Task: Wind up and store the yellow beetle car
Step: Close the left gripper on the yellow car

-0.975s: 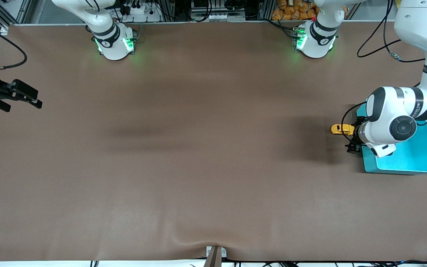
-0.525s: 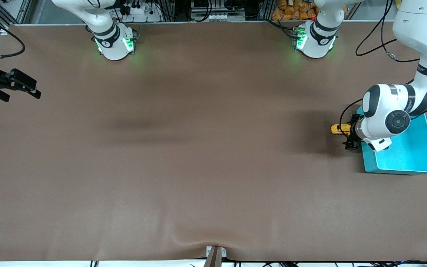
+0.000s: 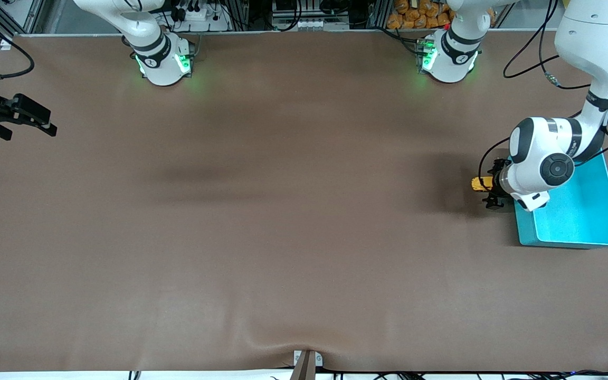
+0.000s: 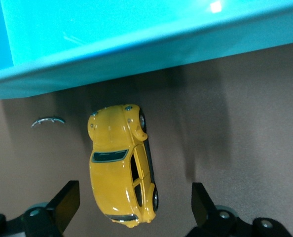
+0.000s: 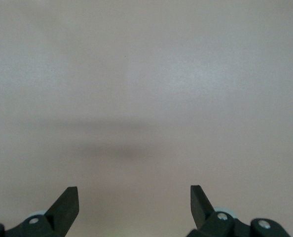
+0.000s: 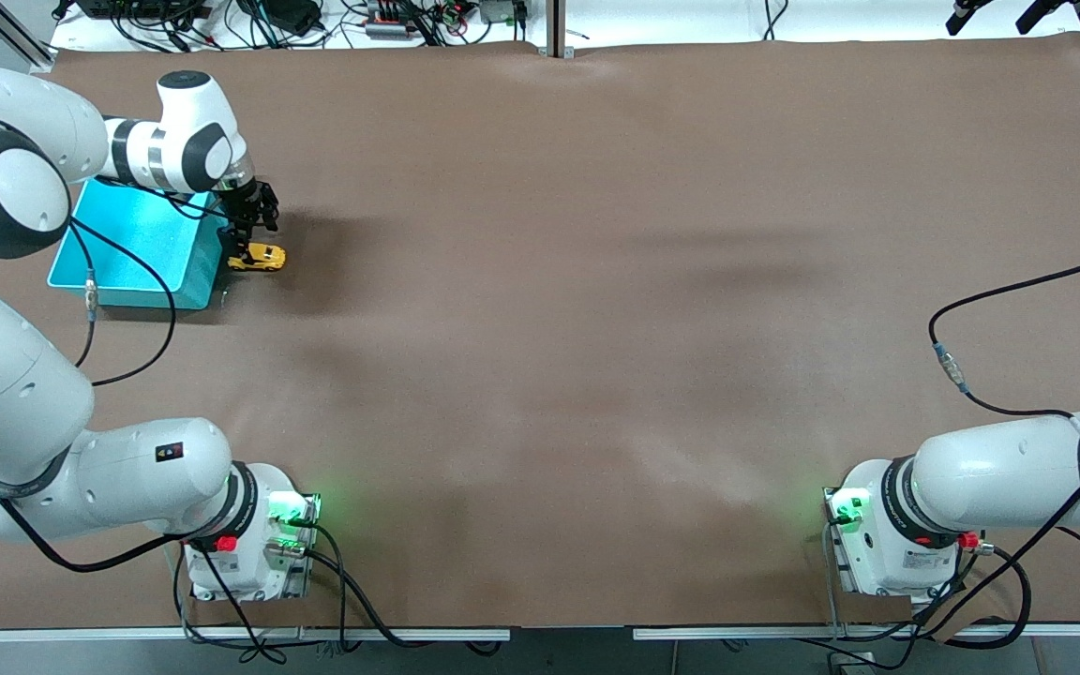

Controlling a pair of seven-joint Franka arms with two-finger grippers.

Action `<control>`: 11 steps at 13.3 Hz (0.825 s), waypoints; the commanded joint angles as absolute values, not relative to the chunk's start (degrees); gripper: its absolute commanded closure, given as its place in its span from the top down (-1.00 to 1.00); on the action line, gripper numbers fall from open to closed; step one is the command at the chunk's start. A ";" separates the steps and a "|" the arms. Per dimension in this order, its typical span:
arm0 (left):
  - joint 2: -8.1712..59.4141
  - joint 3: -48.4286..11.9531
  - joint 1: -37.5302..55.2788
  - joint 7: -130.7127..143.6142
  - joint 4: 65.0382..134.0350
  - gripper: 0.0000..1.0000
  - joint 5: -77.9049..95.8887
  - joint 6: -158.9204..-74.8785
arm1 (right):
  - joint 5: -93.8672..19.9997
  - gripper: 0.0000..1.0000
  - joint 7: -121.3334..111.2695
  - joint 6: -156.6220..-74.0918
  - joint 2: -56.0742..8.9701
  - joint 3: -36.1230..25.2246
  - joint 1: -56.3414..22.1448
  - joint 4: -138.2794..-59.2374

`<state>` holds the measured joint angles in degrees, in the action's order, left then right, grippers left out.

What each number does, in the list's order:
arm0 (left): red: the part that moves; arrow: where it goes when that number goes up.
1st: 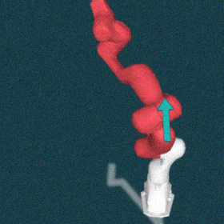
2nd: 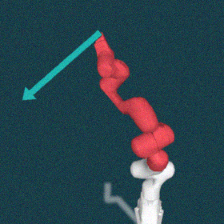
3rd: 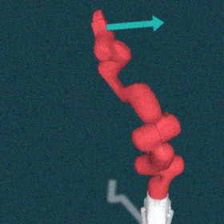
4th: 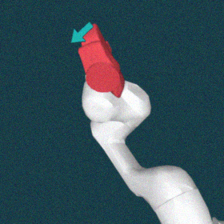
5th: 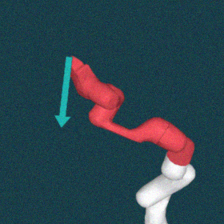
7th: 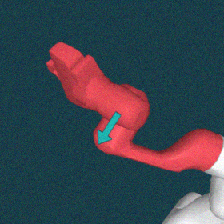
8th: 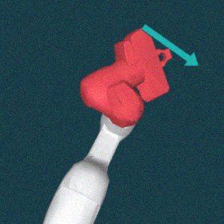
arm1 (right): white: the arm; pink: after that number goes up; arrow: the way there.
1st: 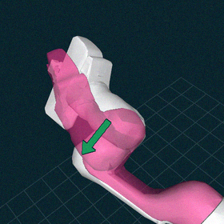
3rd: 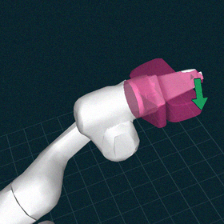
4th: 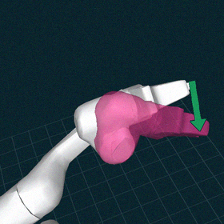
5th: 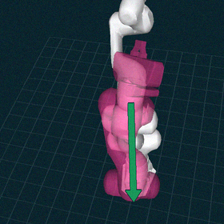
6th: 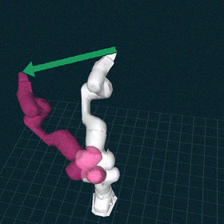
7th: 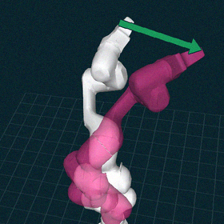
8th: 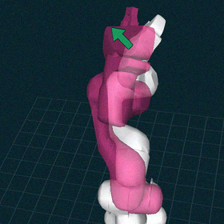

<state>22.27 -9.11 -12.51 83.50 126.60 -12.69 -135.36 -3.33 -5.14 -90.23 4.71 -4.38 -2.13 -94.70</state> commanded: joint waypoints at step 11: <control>21.18 -7.65 -12.74 85.25 128.67 -0.04 -14.33 -138.43 | -1.14 1.00 -4.22 -88.51 5.19 -4.48 -2.20 -93.52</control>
